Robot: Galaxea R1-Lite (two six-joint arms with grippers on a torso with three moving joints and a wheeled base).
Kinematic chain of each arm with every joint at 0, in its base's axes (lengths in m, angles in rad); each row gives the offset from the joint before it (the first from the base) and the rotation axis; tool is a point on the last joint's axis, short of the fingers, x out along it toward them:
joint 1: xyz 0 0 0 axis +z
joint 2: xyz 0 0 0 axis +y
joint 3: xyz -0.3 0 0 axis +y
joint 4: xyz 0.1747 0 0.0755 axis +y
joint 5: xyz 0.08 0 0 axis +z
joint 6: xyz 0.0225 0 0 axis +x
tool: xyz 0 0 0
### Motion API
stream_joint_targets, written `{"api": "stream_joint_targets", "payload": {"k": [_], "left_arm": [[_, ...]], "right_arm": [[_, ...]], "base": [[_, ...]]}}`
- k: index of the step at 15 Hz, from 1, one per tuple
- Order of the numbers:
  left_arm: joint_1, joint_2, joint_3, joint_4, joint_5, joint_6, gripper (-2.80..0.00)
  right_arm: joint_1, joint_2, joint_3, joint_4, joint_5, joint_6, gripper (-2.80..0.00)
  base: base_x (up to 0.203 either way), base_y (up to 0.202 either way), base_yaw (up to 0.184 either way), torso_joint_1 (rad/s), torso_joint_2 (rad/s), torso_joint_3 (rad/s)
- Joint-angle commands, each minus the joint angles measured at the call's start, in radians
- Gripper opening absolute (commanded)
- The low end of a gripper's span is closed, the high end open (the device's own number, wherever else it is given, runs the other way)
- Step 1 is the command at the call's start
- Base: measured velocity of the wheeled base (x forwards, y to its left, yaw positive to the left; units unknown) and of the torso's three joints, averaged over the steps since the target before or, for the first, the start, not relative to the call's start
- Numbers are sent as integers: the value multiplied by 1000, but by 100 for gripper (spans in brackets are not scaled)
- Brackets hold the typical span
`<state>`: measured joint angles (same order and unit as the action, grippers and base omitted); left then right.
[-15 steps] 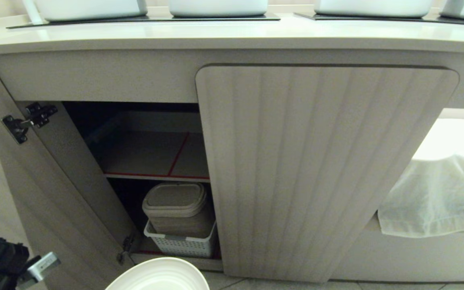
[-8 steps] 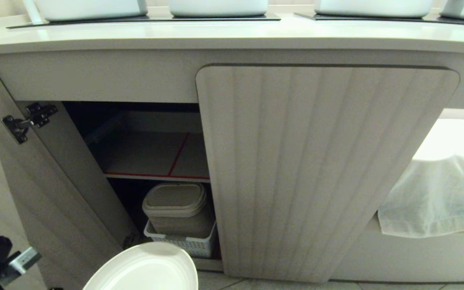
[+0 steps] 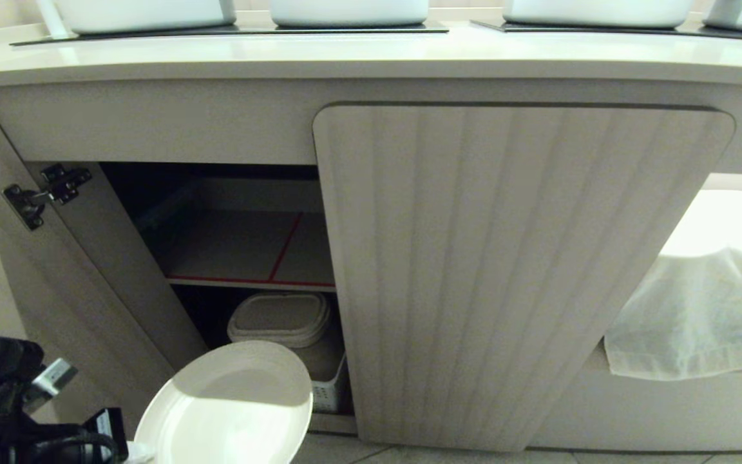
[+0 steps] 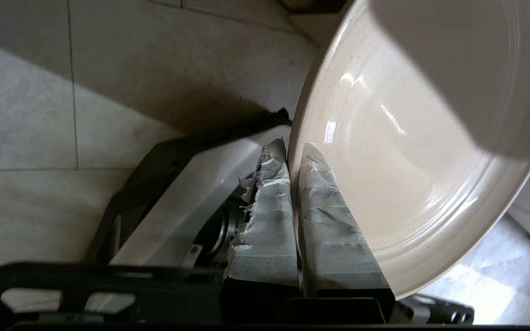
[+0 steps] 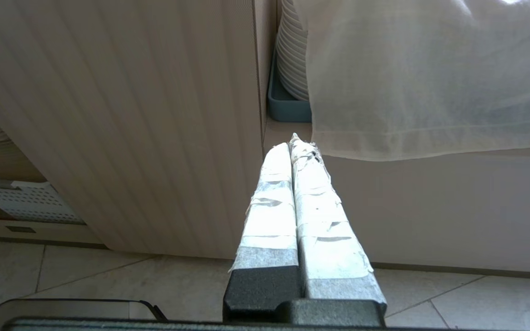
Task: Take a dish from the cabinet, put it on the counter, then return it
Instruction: Put it back into the cabinet
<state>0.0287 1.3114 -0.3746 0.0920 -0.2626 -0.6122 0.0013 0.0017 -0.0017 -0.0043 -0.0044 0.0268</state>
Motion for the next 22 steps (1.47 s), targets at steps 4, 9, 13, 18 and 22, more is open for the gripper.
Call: {"api": "stream_joint_targets", "payload": {"k": [4,9,13,18,22], "left_arm": [[-1,226,-75,-155,48,-89,-280],[-3,385,-263,-185,62,-108,-280],[1,491,-401,-183,64,-99,-280],[-3,572,-520,-172,69,-100,-280],[-3,596,-546,-170,70,-102,-280]], "right_arm": [[0,0,0,0,0,1,-280],[0,0,0,0,0,-1,-280],[0,0,0,0,0,0,-280],[0,0,0,0,0,0,-280],[0,0,0,0,0,1,-280]], "base": [[0,0,0,0,0,0],[0,0,0,0,0,0],[0,0,0,0,0,0],[0,0,0,0,0,0],[0,0,0,0,0,0]]}}
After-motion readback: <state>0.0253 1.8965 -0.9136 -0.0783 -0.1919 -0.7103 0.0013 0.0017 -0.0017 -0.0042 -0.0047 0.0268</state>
